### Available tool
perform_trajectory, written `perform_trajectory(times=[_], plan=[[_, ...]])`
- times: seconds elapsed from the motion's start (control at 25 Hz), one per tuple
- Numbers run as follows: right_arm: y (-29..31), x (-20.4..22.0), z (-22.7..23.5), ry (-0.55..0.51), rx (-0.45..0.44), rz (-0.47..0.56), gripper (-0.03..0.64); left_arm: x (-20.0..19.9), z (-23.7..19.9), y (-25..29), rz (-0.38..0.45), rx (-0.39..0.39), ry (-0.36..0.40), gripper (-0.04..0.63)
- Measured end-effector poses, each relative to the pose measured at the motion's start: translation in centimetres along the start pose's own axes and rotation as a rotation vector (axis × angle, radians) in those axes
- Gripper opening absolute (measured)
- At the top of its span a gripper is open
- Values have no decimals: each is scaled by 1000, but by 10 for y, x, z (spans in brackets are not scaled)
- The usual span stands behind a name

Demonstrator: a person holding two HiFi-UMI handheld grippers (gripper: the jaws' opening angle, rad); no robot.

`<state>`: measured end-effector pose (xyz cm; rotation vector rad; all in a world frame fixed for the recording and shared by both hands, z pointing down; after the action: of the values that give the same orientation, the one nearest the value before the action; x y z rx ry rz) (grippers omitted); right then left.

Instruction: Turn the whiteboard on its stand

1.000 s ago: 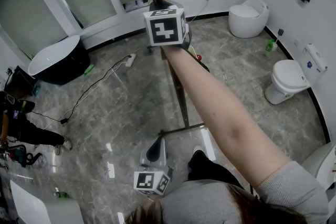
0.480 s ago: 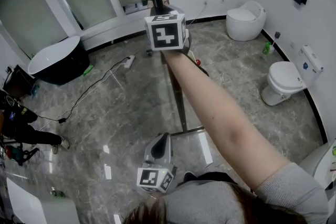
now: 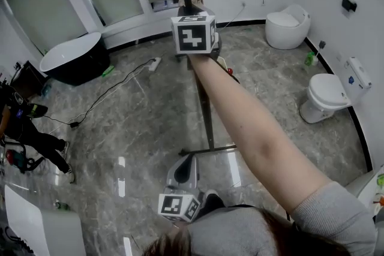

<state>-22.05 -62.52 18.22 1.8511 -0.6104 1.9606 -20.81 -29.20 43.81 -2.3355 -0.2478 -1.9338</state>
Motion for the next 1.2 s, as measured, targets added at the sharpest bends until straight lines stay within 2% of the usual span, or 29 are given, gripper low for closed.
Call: perform_trajectory(times=[0.28, 0.64, 1.2], plan=[[-35, -2, -15, 7, -18, 3, 81, 9, 22, -39, 6, -45, -29, 2], [-77, -7, -30, 12, -40, 4, 107, 21, 53, -72, -2, -57, -47, 2], [-144, -10, -39, -2, -63, 3, 118, 32, 98, -98, -34, 6, -52, 2]])
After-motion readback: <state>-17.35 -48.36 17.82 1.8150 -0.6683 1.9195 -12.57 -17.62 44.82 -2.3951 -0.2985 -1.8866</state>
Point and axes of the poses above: the fingertips, and each gripper's own axes: y forward along the fingers, z to its right, x out of its underside, the point moved 3 cm from there along -y, backward along the fingers, and after that the axes turned 4 degrees about -x, right-handed, at the moved point
